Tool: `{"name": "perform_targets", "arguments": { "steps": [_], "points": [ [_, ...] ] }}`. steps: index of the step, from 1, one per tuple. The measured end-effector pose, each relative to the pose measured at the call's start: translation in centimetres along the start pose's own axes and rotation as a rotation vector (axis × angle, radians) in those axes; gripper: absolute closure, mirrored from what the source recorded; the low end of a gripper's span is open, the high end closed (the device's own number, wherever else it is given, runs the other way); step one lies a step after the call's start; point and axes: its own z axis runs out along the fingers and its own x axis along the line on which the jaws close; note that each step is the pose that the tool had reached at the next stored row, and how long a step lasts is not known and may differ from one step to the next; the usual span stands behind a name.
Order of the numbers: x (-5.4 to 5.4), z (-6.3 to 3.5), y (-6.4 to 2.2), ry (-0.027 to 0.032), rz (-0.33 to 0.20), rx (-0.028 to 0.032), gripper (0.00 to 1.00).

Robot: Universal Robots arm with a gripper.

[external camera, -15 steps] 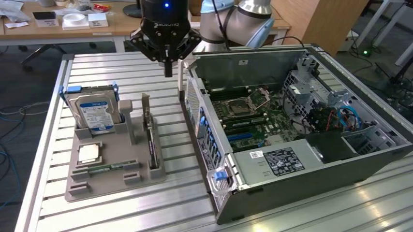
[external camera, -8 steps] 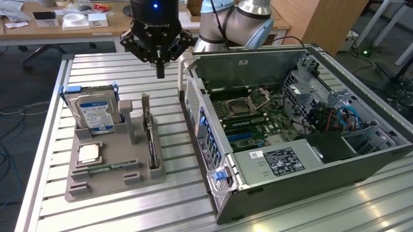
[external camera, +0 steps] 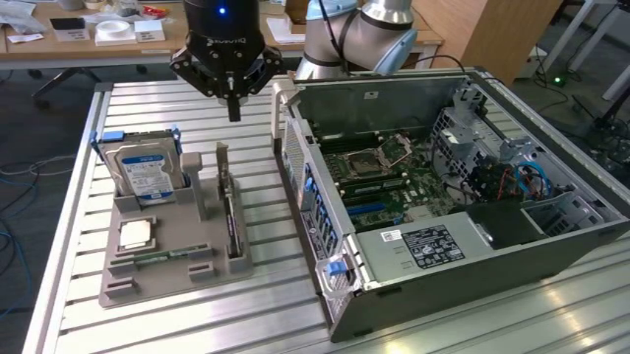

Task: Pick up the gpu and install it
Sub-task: 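Reach for the gpu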

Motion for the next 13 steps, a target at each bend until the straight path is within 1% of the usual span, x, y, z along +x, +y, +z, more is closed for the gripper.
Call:
{"name": "perform_targets", "arguments": {
  "steps": [9,13],
  "points": [
    [1.6,0.11,-0.13,0.0,0.0,0.0001,0.89],
    [1.9,0.15,-0.15,0.0,0.0,0.0,0.89]
  ]
}}
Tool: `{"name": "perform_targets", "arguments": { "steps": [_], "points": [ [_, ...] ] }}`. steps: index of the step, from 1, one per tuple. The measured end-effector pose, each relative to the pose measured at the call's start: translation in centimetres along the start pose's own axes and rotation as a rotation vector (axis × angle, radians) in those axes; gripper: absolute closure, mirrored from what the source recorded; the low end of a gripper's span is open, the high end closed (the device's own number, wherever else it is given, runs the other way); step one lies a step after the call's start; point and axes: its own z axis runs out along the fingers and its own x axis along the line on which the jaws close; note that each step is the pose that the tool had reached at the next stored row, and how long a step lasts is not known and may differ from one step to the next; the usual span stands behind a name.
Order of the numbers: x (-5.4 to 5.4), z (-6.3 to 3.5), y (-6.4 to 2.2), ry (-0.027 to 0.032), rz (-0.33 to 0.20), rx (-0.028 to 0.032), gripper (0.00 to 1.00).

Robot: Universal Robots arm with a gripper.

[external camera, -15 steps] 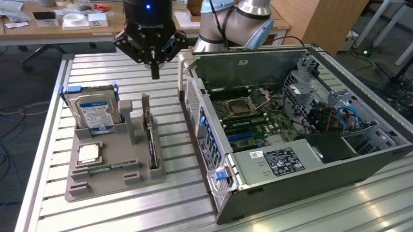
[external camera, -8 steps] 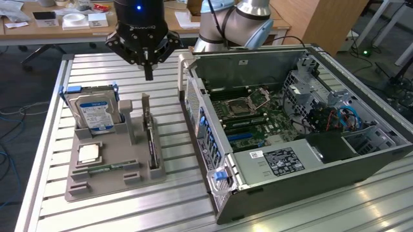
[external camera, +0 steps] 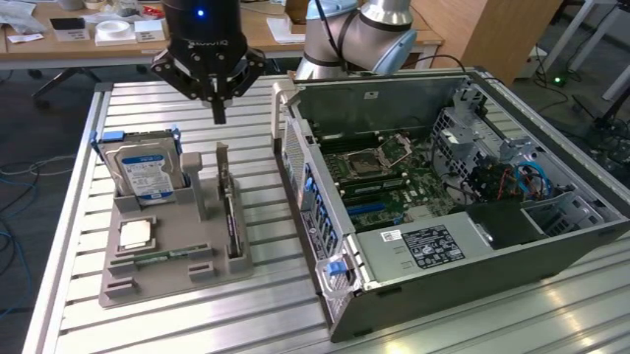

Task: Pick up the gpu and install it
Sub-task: 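Reach for the gpu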

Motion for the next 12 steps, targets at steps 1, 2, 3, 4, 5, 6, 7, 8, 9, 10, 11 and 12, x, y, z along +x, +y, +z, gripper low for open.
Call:
{"name": "perform_targets", "arguments": {
  "steps": [1,2,3,4,5,6,7,8,9,10,11,12],
  "points": [
    [0.06,0.01,-0.01,0.0,0.0,0.0,0.89],
    [0.08,0.01,-0.01,0.0,0.0,0.0,0.89],
    [0.1,0.02,-0.01,0.0,0.0,0.0001,0.89],
    [0.17,0.04,-0.02,0.0001,0.0,0.0001,0.89],
    [0.24,0.04,-0.02,0.0001,0.0,0.0001,0.89],
    [0.3,0.05,-0.03,0.0001,0.0,0.0001,0.89],
    [0.34,0.06,-0.03,0.0001,0.0,0.0001,0.89],
    [0.35,0.06,-0.03,0.0001,0.0,0.0,0.89],
    [0.35,0.06,-0.03,0.0001,0.0,0.0001,0.89],
    [0.36,0.06,-0.03,0.0,0.0,0.0,0.89],
    [0.36,0.06,-0.03,0.0,0.0,0.0001,0.89],
    [0.37,0.06,-0.03,0.0,0.0,0.0,0.89]
  ]
}}
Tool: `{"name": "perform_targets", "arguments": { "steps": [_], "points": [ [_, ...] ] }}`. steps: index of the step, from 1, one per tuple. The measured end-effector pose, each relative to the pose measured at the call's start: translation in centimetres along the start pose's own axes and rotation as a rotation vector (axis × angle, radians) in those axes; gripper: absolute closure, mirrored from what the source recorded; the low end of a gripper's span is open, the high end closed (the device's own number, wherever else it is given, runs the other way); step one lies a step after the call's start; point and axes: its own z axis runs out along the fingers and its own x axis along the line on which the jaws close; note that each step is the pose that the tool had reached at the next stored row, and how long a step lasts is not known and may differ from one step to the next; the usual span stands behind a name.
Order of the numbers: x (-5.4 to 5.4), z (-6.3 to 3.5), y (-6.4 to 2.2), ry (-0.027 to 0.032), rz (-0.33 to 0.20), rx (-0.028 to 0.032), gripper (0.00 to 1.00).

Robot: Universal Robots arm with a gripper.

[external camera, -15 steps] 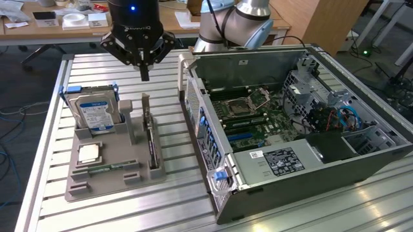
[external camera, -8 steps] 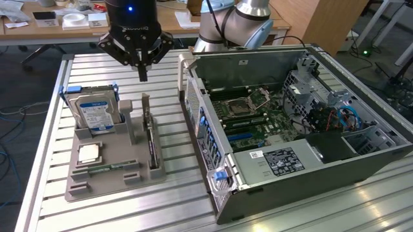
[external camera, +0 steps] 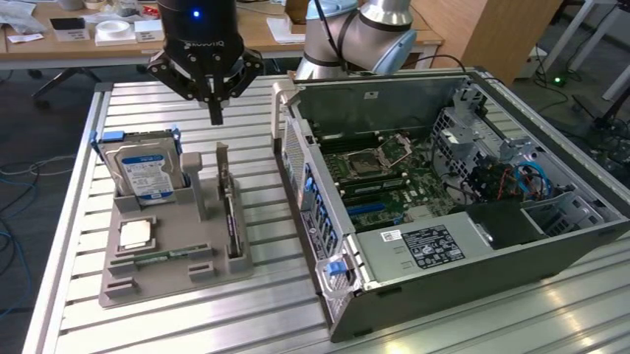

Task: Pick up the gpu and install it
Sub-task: 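Reach for the gpu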

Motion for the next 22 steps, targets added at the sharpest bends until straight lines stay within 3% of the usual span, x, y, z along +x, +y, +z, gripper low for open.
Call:
{"name": "perform_targets", "arguments": {
  "steps": [8,22],
  "points": [
    [0.0,-0.02,-0.2,0.0001,0.0,0.0002,0.89],
    [0.0,-0.08,-1.94,0.0001,0.0,0.0001,0.89]
  ]
}}
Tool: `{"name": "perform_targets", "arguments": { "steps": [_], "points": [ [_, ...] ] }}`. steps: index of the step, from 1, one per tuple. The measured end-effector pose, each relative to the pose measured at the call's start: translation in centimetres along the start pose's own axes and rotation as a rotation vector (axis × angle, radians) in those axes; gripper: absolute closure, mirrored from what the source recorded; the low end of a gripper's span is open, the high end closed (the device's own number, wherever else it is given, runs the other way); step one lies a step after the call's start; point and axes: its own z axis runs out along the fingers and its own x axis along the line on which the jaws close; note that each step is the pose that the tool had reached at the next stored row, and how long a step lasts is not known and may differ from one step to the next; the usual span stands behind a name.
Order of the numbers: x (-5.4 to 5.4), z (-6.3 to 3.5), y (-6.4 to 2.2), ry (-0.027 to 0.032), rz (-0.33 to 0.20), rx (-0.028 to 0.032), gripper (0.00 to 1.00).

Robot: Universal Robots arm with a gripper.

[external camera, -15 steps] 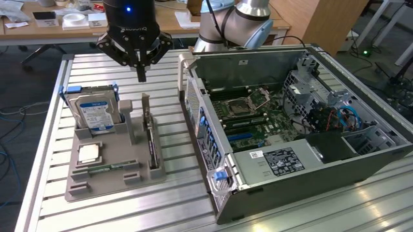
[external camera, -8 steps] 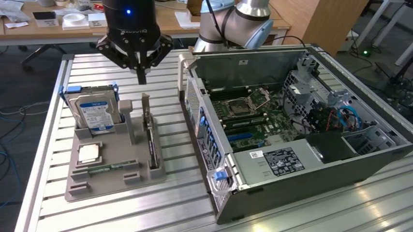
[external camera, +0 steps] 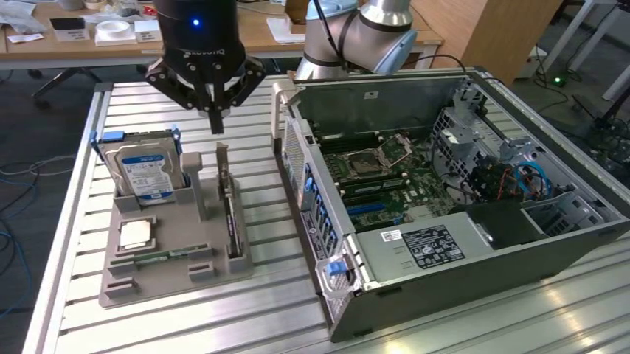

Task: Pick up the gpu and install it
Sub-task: 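Reach for the gpu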

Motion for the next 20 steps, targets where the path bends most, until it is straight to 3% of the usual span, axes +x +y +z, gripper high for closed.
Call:
{"name": "perform_targets", "arguments": {
  "steps": [20],
  "points": [
    [-0.1,-0.08,-2.47,-0.0001,0.0,0.0004,0.89]
  ]
}}
